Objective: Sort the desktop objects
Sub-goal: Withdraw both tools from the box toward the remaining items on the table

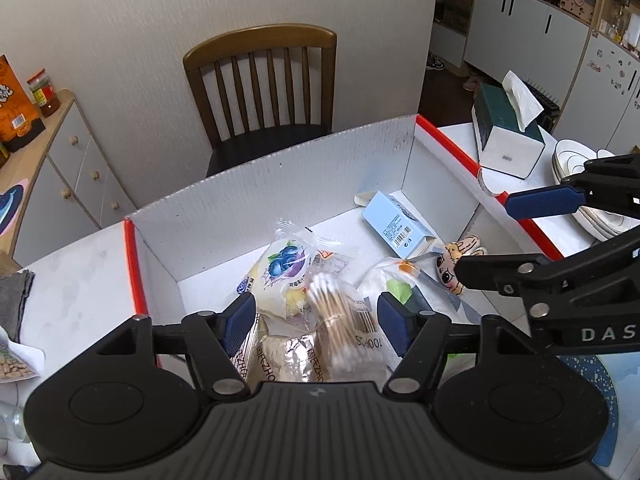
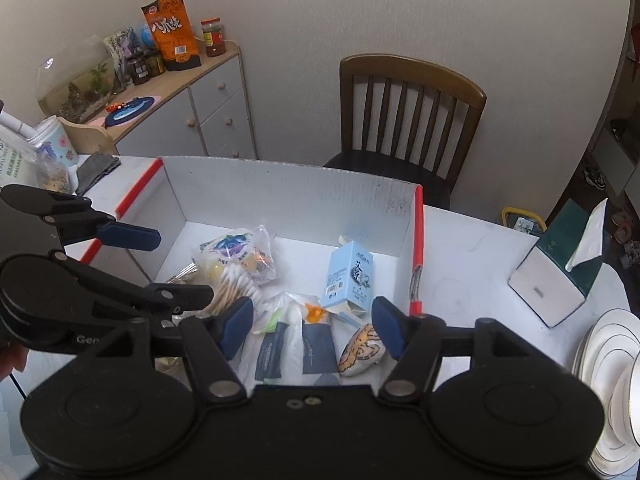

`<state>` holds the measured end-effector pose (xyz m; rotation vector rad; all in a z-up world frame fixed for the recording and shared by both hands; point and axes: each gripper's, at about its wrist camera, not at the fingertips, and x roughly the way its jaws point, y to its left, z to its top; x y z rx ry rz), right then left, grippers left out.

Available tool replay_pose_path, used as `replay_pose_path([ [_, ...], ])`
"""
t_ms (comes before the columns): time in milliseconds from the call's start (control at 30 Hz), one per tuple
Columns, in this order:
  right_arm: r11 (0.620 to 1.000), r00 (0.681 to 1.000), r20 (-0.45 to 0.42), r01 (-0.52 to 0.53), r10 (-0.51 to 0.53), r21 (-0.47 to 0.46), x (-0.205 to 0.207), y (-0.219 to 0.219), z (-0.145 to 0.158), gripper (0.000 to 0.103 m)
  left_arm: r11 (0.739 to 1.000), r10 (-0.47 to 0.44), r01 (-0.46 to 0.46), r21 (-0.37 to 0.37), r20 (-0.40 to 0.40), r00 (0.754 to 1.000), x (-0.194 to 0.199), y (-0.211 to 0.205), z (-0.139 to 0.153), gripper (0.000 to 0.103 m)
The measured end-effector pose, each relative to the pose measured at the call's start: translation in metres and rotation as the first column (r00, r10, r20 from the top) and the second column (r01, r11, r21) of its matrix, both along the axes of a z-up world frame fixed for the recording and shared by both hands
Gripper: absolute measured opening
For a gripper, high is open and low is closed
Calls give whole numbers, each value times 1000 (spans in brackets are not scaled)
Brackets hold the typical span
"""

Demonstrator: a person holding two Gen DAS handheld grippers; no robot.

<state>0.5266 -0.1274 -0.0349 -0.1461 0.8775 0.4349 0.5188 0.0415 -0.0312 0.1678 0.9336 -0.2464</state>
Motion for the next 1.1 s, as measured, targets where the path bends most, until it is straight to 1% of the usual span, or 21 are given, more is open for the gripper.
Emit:
replay_pose_path([
  [67,1000,1000,9,5,-5,9,-4,-4,5,70,1000,4,-4,5,9,1000,-4,1,5,68],
  [167,999,1000,18,5,-6,32,-11,-10,13,73,1000,11,-11,4,22,1000,-12,2,12,75],
  [367,999,999,38,-21,19,48,-31,-17,27,80,1000,20,-20,-8,41,999,-31,4,26,75],
  [433,998,998,45,-34,32,53,-39,-18,31,82,1000,22,-22,-12,49,999,-38,3,31,75],
  [533,997,997,59,-48,45,56,-50,-19,38,83,999,31,-31,-8,72,997,-49,3,38,81],
  [633,996,996,71,-60,55,65,-61,-21,43,86,999,37,-36,-11,89,995,-62,4,46,81],
  [833,993,993,91,-87,79,85,-89,-26,51,89,998,53,-49,-30,126,991,-89,5,60,91],
  [1100,988,990,102,-108,96,114,-132,-38,54,91,997,64,-57,-50,148,987,-131,-1,67,91],
])
